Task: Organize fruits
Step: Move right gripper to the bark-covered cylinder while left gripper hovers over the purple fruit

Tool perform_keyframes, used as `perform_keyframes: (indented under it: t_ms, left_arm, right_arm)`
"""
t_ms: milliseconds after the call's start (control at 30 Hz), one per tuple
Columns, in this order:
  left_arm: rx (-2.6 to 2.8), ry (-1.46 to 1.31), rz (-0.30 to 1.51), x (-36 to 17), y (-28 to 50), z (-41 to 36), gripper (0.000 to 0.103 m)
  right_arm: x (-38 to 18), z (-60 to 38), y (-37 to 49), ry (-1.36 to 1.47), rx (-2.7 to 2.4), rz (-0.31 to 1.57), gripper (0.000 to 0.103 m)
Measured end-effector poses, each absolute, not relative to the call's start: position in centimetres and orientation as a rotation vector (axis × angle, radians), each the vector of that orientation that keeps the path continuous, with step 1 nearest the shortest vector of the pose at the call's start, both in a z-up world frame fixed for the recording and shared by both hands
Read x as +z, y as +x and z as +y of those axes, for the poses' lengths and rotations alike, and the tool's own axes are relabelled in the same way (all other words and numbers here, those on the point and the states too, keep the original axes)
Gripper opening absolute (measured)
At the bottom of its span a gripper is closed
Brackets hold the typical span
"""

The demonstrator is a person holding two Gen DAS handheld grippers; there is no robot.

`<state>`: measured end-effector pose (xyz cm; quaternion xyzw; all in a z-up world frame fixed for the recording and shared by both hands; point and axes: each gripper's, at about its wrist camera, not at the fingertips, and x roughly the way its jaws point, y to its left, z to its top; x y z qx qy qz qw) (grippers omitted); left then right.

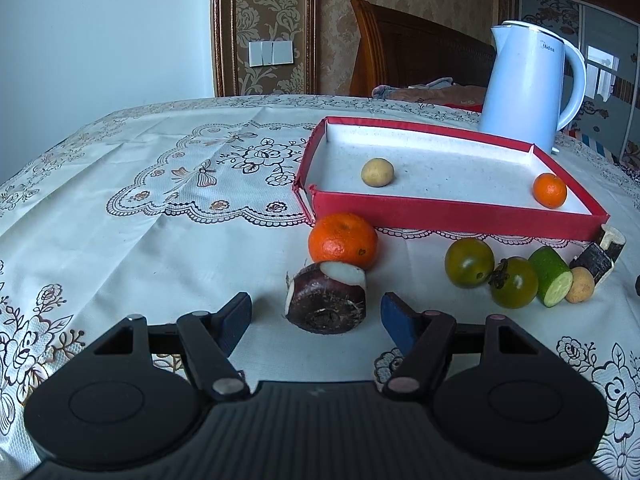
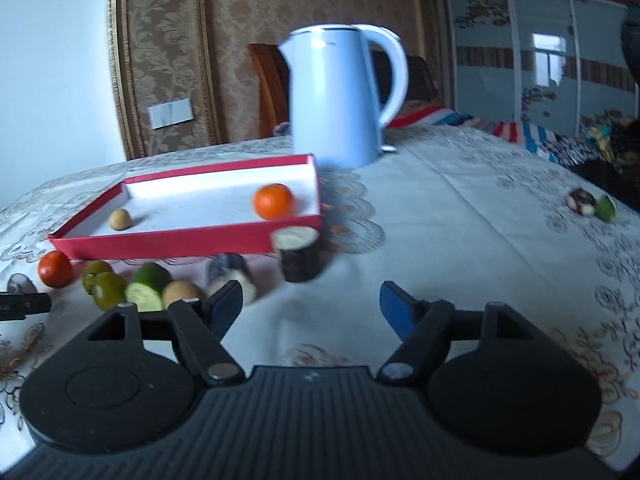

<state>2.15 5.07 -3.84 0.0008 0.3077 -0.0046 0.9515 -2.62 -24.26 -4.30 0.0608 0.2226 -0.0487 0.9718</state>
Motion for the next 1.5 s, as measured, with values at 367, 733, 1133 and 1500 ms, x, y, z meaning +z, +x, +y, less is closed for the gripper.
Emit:
perform_keyframes:
  t_ms: [367,733,1133,1500]
  left_arm:
    - [-0.014,-0.001,0.628,-3.9,2.2,5.0,0.073]
    - [-0.018,-0.007,0.627,-3.9,2.3,5.1,0.075]
    - [-0.016,0.0,0.63,-4.0,2.4,5.0,0.076]
    - [-0.013,0.006,0.632,-4.0,2.4,4.8,0.076]
  right_arm:
    - [-4.2,-24.8,-1.2,0.131,-0.102,0.481,0.074]
    - [-3.4,-23.9,3.0,0.069,-0.1,0.522,0.069]
    - [-4.2,-23.9,4.5,0.097,-0.089,0.582,0.065]
    - [-4.0,-23.5,5.1,0.086,-0.095,0.579,0.064]
